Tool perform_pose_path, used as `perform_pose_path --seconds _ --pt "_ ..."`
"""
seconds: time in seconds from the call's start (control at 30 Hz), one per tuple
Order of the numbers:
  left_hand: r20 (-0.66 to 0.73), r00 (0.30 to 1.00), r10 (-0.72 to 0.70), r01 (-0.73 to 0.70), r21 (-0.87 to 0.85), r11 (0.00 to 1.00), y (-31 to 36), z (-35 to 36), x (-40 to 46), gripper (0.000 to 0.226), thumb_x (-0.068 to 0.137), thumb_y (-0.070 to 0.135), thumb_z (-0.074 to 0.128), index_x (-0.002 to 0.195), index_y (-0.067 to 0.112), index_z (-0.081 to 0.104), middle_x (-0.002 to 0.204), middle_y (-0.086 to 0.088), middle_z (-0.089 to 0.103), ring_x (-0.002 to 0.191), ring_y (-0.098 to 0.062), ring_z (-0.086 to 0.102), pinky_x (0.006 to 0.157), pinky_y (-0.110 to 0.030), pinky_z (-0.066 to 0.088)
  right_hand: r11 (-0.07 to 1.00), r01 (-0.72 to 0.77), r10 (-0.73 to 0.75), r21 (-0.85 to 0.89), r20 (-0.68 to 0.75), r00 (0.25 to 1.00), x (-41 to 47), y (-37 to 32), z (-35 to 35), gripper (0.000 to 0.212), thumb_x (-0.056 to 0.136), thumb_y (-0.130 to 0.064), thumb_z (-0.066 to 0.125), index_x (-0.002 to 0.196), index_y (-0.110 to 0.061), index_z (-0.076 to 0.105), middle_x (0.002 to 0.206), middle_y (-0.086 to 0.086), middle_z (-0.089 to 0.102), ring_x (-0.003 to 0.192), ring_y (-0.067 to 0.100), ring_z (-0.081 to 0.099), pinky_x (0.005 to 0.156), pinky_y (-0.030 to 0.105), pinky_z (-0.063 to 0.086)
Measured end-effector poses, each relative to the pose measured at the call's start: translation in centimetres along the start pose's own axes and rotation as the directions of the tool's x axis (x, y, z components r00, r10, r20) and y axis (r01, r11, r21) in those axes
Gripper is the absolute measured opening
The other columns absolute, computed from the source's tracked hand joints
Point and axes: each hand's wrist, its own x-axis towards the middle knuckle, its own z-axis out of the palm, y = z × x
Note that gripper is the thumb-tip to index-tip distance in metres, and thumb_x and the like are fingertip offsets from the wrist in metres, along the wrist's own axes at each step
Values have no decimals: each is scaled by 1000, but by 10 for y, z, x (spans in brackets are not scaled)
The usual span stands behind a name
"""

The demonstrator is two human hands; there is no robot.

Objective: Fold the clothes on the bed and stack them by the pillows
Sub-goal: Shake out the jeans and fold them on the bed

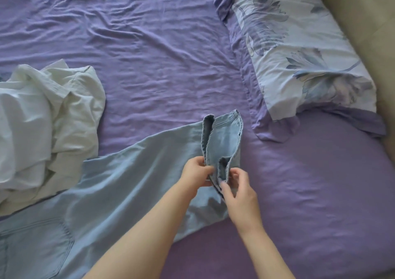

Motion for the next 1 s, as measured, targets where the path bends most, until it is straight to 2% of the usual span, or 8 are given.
perform_pose_path --seconds 0.1,0.23,0.33,0.43,0.6,0.7,0.83,1.0 --pt "-43 997 59 -56 62 996 2 3 1 24 84 -7 47 89 11 61 87 -11 67 68 -19 65 62 -36 59 981 14 -26 -191 -57 998 18 6 -9 43 87 -19 62 127 -18 46 113 5 65 103 27 60 86 40 46" --pt "-139 944 299 -241 328 914 23 -1 -5 27 83 1 39 95 16 59 91 -8 64 82 -25 59 74 -40 50 953 11 -65 -304 -168 984 38 25 -42 39 89 -4 50 124 -19 55 106 11 65 97 33 59 74 39 44" --pt "-84 927 366 -306 397 865 50 2 -9 28 85 4 38 99 16 60 84 -4 60 75 -19 52 68 -33 41 924 -71 27 -376 -121 992 48 49 -64 36 85 3 46 110 -10 67 116 13 60 108 33 53 90 38 41" --pt "-7 941 339 -302 437 847 68 13 -7 32 88 4 38 103 19 61 81 2 57 73 -16 50 68 -31 39 895 -42 21 -443 -51 998 52 65 -64 27 86 -8 53 108 -6 68 125 11 58 117 31 47 98 35 36" --pt "14 958 285 -249 528 812 83 31 0 35 90 3 39 111 17 62 102 -11 64 91 -26 58 85 -39 47 857 -68 80 -510 2 997 48 83 -48 54 89 -40 58 133 -11 44 114 11 62 112 29 50 100 38 29" --pt "14 971 238 -208 538 817 101 40 4 31 89 2 40 103 16 64 85 -8 60 74 -20 53 67 -30 43 886 -62 48 -460 -42 998 53 82 -50 42 89 -37 58 122 -12 53 106 10 65 108 28 53 103 38 27" --pt "-35 982 186 -124 627 769 136 56 16 12 86 6 44 84 5 56 74 -11 45 69 -20 42 64 -31 33 973 -32 15 -228 -77 997 54 92 -90 37 80 -22 70 113 -8 59 85 8 66 90 31 60 91 42 38" --pt "-95 986 139 -32 705 708 123 111 31 3 92 12 45 92 9 45 73 -11 45 61 -23 45 47 -24 34 873 -14 32 -487 30 999 33 128 -116 41 80 -33 70 116 -17 57 90 4 66 101 27 56 103 37 27"
